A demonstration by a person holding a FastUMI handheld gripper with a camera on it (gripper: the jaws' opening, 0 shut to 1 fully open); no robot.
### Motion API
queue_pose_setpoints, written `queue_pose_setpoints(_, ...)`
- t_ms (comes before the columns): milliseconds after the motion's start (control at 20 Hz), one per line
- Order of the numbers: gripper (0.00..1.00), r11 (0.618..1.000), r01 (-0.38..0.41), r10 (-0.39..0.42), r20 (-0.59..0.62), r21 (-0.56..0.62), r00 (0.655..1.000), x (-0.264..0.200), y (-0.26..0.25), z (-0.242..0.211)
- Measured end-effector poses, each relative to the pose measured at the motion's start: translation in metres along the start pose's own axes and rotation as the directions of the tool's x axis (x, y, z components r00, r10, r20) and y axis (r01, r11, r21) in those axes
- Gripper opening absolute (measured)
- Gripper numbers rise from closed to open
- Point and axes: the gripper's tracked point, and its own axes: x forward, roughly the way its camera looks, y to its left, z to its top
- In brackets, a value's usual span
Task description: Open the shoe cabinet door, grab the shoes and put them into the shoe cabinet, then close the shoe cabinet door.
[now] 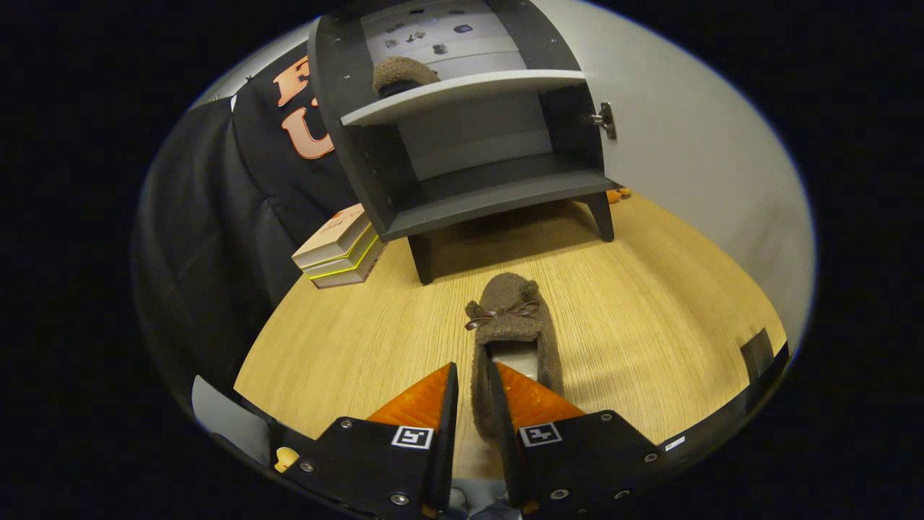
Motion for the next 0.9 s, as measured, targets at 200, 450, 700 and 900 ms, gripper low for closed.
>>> queue_pose_setpoints(200, 0.30, 0.999, -0.025, 0.027, -0.052, 0.024, 0.998, 0.029, -0.004, -0.012)
queue_pose_setpoints(450, 0.29, 1.000, -0.007, 0.007, -0.075, 0.000, 0.997, 0.065, -0.002, -0.015)
queue_pose_setpoints(700, 0.10, 0.999, -0.004, 0.008, -0.096, 0.048, 0.995, 0.075, -0.009, -0.023)
queue_pose_setpoints(900, 0.05, 1.000, -0.004, 0.006, -0.099, 0.029, 0.995, 0.066, -0.011, -0.016)
